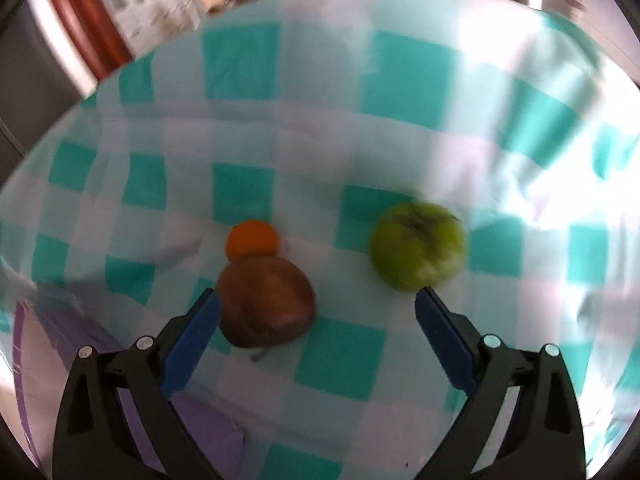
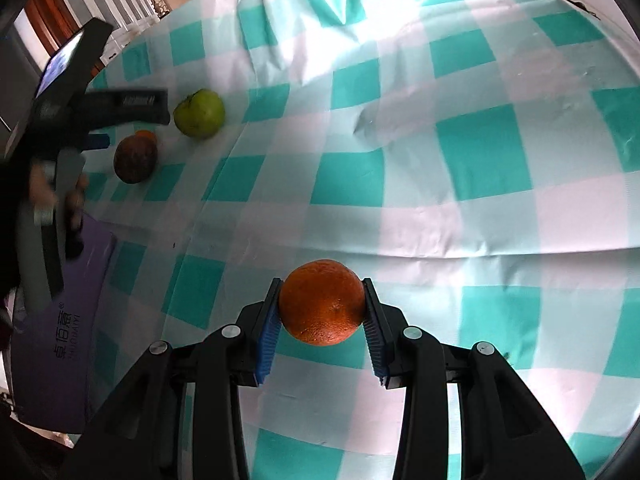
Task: Organize fruits
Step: 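Grasp the orange with the right tool while the left tool grasps the large brown fruit, then carry both fruits over the white box and open both tools to release them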
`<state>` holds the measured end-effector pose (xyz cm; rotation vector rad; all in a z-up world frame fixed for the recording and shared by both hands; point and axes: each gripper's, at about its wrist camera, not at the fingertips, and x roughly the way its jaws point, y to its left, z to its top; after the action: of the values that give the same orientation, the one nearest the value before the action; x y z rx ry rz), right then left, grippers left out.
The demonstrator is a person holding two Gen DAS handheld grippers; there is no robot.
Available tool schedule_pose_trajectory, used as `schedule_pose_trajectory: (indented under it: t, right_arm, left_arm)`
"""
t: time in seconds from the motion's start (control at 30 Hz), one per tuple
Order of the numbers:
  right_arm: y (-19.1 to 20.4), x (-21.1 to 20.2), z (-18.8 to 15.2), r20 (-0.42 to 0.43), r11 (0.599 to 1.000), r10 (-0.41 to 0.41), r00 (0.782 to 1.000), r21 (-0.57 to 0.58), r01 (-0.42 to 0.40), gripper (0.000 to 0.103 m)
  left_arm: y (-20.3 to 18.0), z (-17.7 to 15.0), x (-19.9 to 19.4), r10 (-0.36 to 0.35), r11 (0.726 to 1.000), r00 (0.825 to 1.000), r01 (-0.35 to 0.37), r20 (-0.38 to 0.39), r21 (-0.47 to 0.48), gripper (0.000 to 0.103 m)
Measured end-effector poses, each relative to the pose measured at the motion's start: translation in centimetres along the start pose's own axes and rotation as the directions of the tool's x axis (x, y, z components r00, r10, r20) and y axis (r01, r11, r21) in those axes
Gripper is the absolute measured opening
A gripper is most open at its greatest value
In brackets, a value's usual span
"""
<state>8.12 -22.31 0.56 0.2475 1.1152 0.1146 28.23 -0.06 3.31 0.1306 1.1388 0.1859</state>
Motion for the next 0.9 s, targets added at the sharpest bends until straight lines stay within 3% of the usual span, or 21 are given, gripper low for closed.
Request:
schedule_pose_trajectory:
  t: [0.07,0.13,0.27,0.3,0.33,0.4,0.57,0.63,0.8,0.9]
  right_arm:
    - [0.5,0.0,0.1,0.001,1.0,0.006,1.0,-0.012,-0.006,0.038]
    - [0.9,-0.2,0.2,0.004,1.0,0.008,1.0,-0.025,-0.008,0.038]
    - [1.1,-0.7,0.2,0.009,1.0,0.005,1.0,-0.03,-0.004,0.038]
    - [1.1,-0.9,0.2,0.009,0.999,0.004,1.0,-0.032,-0.003,0.038]
    - [1.0,-1.1,0.2,0.01,0.999,0.002,1.0,-0.035,-0.002,0.038]
    - [0.8,-1.5,0.2,0.014,0.999,-0.002,1.0,-0.038,0.003,0.038]
    - [0.0,-2.8,0.0,0.03,0.999,-0.009,1.0,-0.041,0.01,0.039]
    - [-0.2,-3.2,-0.1,0.035,0.999,-0.002,0.999,-0.047,0.004,0.039]
    - [-0.8,-3.6,-0.6,0.029,0.998,0.023,0.999,-0.062,-0.021,0.039]
    - [-1.0,-3.4,-0.9,0.019,0.996,0.028,0.999,-0.086,-0.027,0.039]
  left_arm:
    - [1.1,0.9,1.1,0.015,0.999,0.999,-0.017,-0.035,-0.035,0.098]
    - [2.5,1.7,3.0,-0.014,0.996,0.994,0.005,-0.104,-0.087,0.098]
    - [4.4,2.0,6.7,-0.082,0.982,0.968,0.039,-0.235,-0.182,0.096]
    - [4.8,1.9,7.3,-0.115,0.976,0.963,0.065,-0.243,-0.207,0.084]
    - [5.1,1.8,7.6,-0.139,0.972,0.96,0.085,-0.242,-0.22,0.066]
    - [5.4,1.6,7.4,-0.156,0.968,0.966,0.109,-0.205,-0.224,0.065]
    - [4.4,0.5,5.4,-0.256,0.954,0.958,0.228,-0.132,-0.195,0.065]
    - [3.2,-0.2,3.9,-0.277,0.956,0.954,0.262,-0.117,-0.131,0.065]
    - [0.4,-4.0,-2.4,-0.418,0.908,0.908,0.417,-0.024,-0.024,0.065]
    - [-1.0,-7.4,-5.7,-0.468,0.882,0.884,0.468,-0.017,0.051,0.065]
